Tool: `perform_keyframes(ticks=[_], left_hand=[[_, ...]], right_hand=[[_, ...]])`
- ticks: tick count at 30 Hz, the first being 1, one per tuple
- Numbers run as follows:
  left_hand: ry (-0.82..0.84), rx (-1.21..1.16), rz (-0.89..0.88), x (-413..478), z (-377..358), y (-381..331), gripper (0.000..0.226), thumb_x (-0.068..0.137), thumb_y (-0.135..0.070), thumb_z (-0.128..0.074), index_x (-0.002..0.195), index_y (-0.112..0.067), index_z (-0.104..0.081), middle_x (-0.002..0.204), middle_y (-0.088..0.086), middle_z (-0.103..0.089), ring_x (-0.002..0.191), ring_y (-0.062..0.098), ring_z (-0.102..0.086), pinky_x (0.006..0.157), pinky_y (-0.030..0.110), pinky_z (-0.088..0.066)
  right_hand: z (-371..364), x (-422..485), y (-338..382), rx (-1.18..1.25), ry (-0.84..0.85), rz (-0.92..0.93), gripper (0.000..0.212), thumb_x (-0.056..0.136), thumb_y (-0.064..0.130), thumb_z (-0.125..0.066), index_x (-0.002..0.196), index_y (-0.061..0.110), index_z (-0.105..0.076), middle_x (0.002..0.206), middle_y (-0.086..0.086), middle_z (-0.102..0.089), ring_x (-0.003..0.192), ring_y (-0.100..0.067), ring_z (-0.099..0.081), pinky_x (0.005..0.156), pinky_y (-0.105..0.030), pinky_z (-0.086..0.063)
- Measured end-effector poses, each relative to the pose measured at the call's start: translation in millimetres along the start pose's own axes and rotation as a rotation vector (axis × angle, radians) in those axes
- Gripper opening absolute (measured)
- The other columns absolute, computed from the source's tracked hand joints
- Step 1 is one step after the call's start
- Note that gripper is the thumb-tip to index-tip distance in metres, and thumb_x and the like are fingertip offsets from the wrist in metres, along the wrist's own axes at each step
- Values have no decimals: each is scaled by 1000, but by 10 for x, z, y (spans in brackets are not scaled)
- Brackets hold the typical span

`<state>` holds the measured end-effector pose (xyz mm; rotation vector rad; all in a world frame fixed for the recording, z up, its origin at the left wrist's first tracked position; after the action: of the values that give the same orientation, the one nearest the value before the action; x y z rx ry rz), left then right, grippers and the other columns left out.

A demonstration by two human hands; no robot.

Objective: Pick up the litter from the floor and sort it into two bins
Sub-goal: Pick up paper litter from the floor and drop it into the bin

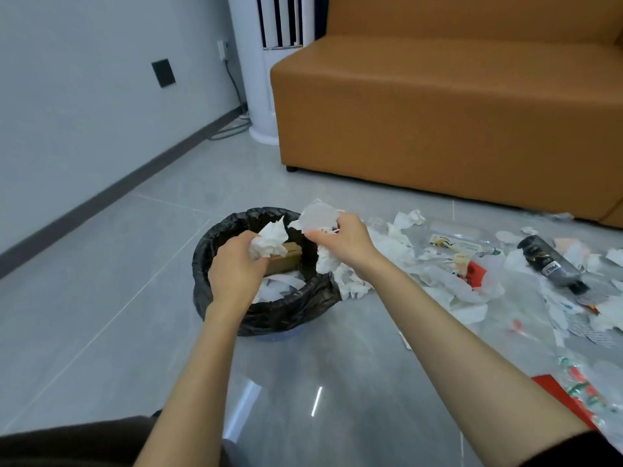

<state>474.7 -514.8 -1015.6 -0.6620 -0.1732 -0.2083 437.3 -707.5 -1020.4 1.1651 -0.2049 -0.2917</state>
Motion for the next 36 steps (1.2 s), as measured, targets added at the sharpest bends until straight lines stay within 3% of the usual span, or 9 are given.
perform_keyframes(ticks=[4,9,13,15,19,23,28,32,36], left_hand=[[132,15,65,44,-66,342,38,87,-14,-58,125,-12,-54,111,10,-65,91,22,-57,71,28,-40],[277,-31,82,-52,-201,439,85,84,-12,-67,150,-10,-14,152,11,-29,138,25,-32,108,32,-30],[292,-8,101,-69,-249,422,83,88,0,-57,151,-14,-5,159,10,-4,146,23,-8,113,32,-21],[279,-19,84,-65,-253,360,80,89,5,-51,151,-14,-5,159,9,-3,146,22,-8,113,31,-22],[245,-54,38,-106,-301,116,74,91,5,-48,151,-13,-9,158,7,-10,144,22,-19,110,29,-27],[257,-130,-76,-157,-492,-254,63,93,-3,-49,149,-13,-22,151,7,-30,135,22,-36,108,26,-29],[377,-190,-216,-330,-1036,-805,55,92,-7,-50,144,-17,-34,140,3,-48,121,22,-50,102,32,-40],[496,-257,-232,-556,-1514,-1156,50,93,-7,-48,140,-19,-39,134,0,-52,115,18,-53,96,28,-42],[632,-261,-275,-904,-2032,-1515,50,91,-5,-47,138,-18,-42,133,3,-53,114,21,-54,97,31,-43]], right_hand=[[-460,108,160,14,37,10,19,90,20,-60,106,10,-61,95,-3,-63,86,-18,-56,69,-25,-44],[-960,111,-21,-59,212,-32,49,90,26,-59,133,13,-40,116,-2,-51,98,-20,-55,81,-35,-48],[-926,70,-47,-227,222,26,68,89,28,-62,146,15,-28,154,-3,-26,142,-21,-25,116,-37,-24],[-800,54,-6,-219,185,81,59,93,23,-56,146,16,-30,156,-1,-24,144,-16,-21,114,-29,-21],[-381,-18,-115,-86,31,69,40,95,14,-50,134,18,-47,143,3,-44,132,-14,-40,104,-25,-33],[146,-152,-587,15,-139,-103,33,93,11,-49,125,18,-55,132,5,-52,109,-13,-52,88,-32,-48],[905,-597,-1441,79,-339,-343,31,90,5,-51,119,13,-58,128,-3,-58,109,-14,-53,87,-23,-38],[1460,-1099,-1891,-89,-474,-455,33,89,3,-49,121,10,-58,127,-7,-57,118,-23,-52,94,-27,-40],[2028,-1623,-1915,-611,-664,-444,39,85,6,-55,122,18,-56,126,-4,-56,122,-27,-44,101,-38,-34]])
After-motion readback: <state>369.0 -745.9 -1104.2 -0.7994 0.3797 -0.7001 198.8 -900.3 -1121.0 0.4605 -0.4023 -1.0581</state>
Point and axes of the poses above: each hand's wrist, its own x-axis towards the middle knuckle, its own z-axis out of the back of the hand, y = z × x, the point moved 10 cm from there along x, towards the middle knuckle
